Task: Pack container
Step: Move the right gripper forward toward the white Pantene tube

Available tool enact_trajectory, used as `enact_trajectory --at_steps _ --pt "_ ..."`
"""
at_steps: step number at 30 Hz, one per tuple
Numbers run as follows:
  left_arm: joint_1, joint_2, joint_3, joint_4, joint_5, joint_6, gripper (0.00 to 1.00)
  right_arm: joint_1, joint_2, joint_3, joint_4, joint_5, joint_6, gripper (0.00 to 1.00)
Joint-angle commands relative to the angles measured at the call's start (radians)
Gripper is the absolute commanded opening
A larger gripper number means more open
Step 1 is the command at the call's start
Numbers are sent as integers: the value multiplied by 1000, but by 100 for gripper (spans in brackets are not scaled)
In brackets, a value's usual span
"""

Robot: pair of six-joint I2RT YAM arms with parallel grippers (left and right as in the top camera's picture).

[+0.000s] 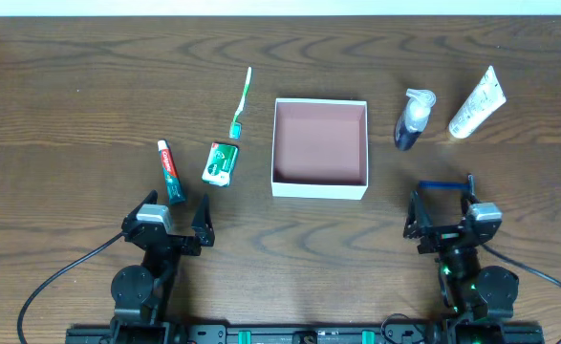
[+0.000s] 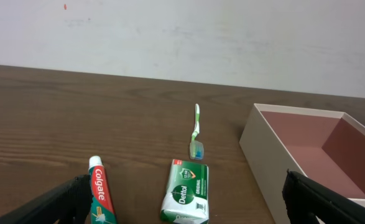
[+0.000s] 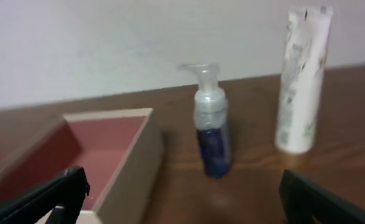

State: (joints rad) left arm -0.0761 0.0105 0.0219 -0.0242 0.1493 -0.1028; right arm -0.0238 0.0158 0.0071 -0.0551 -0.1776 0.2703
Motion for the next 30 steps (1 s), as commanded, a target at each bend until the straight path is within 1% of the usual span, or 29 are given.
enact_trajectory --at_steps 1,6,13,19,22,27,30 --pt "3 2 -18 -35 -4 16 98 4 2 -1 -1 -39 201 99" --pt "3 2 -18 -35 -4 16 98 4 2 -1 -2 -14 208 99" --pt "3 2 -18 -35 -4 16 98 4 2 -1 3 -82 208 99" --pt "3 2 -18 -35 -4 16 98 4 2 -1 15 -194 206 99" --pt "3 2 -18 -35 -4 16 98 4 2 10 38 -248 182 99" --pt "3 2 -18 -35 -4 16 98 4 4 109 58 -244 176 99" --pt "3 2 -18 -35 -4 16 98 4 33 210 58 -236 128 99"
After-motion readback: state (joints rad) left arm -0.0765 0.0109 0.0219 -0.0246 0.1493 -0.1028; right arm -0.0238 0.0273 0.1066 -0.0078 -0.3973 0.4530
